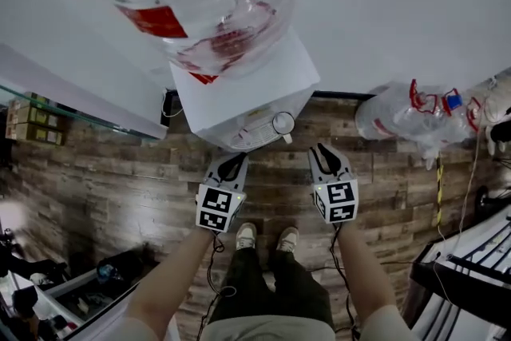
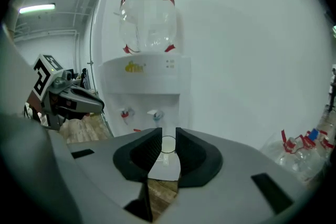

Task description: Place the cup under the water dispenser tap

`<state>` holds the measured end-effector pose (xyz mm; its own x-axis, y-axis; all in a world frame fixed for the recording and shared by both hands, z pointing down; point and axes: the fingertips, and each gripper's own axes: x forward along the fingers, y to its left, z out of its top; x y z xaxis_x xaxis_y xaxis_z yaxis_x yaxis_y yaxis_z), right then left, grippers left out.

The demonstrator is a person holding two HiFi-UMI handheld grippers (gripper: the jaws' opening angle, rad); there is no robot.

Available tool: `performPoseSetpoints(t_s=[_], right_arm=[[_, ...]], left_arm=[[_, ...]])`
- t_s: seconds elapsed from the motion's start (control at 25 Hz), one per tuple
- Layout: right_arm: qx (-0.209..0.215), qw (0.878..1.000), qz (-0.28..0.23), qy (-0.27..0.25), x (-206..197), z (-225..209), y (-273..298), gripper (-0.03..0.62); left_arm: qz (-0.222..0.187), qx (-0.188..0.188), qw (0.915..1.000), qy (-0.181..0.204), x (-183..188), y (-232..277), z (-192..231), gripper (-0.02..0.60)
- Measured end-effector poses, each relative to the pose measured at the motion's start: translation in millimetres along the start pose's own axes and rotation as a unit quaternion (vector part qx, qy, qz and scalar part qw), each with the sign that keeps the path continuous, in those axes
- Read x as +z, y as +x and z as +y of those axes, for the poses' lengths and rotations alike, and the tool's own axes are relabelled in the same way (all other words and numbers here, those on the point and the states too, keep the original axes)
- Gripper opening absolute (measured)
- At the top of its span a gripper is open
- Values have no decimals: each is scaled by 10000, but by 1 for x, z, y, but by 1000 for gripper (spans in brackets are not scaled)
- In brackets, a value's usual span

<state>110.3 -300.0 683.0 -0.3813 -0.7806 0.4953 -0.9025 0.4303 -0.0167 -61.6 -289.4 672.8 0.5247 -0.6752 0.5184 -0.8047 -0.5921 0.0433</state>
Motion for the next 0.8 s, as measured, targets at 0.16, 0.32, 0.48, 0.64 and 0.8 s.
performPoseSetpoints(t_s=[0.16,0.32,0.48,0.64,0.8], right_arm=[[29,9999,-103,103,41,-2,-49,72],[46,9997,-222,131,79,2,-97,61],[129,9990,-379,195,112,14,-141,52],[298,9976,-597,176,142,29,-182,38],[499,9937,-868,508,175,38,-220,32]], left_arm=[[-106,82,9999,-61,36,-36,-4,6],[-193,118,9997,-42,70,-69,-13,6],[-346,146,9992,126,104,-104,-22,6],[-489,120,9982,338,133,-138,-37,6],[-577,71,9977,356,159,-172,-50,6]])
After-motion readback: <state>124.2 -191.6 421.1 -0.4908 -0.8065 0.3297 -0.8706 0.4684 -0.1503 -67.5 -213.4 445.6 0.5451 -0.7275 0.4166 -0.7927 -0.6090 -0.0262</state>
